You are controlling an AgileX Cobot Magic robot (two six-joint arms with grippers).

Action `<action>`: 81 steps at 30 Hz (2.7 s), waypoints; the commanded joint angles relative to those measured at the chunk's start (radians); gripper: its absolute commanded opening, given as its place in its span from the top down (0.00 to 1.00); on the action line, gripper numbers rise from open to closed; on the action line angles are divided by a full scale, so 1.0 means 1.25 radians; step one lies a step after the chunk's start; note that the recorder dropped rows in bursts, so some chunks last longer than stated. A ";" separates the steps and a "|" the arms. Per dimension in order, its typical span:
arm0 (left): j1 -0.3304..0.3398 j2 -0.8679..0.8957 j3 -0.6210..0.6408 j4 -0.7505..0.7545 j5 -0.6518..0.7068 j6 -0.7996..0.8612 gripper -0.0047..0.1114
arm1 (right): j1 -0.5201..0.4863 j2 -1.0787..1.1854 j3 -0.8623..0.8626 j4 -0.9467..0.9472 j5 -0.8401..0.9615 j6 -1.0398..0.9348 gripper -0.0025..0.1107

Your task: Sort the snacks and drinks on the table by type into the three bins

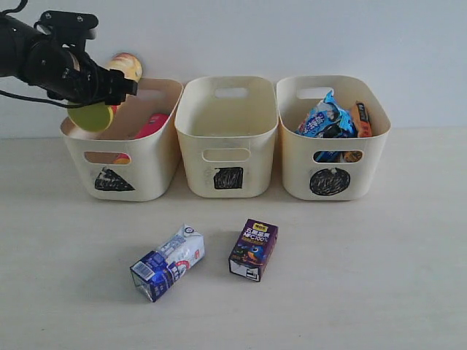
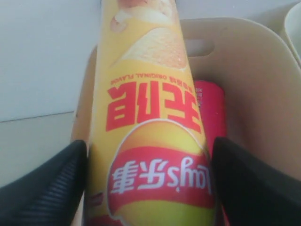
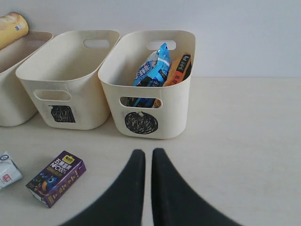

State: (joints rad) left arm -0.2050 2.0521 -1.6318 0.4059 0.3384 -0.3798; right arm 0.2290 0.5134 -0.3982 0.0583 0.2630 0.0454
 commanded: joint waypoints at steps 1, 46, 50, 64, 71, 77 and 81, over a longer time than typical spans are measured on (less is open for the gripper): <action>0.002 -0.004 0.001 -0.028 0.011 -0.007 0.57 | 0.001 -0.003 0.001 -0.003 -0.005 0.001 0.97; 0.003 -0.826 0.433 -0.130 0.245 0.011 0.92 | 0.001 -0.003 0.001 -0.003 -0.003 0.001 0.97; 0.003 -0.935 0.506 -0.130 0.221 0.011 0.92 | 0.001 -0.003 0.001 -0.003 -0.003 0.001 0.97; 0.003 -1.298 0.838 -0.127 0.134 0.011 0.92 | 0.001 -0.001 0.001 0.110 -0.046 -0.002 0.97; 0.003 -1.486 0.966 -0.127 0.102 0.011 0.92 | 0.001 0.054 -0.036 0.135 -0.034 -0.007 0.97; 0.003 -1.558 1.009 -0.127 0.098 0.011 0.92 | 0.001 0.221 -0.185 0.182 0.129 -0.048 0.97; 0.003 -1.561 1.009 -0.131 0.100 0.011 0.92 | 0.001 0.381 -0.312 0.274 0.320 -0.139 0.97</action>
State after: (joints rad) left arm -0.2034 0.1056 -0.3762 0.2504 0.4816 -0.3699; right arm 0.2290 0.8713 -0.7014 0.3212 0.5084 -0.0411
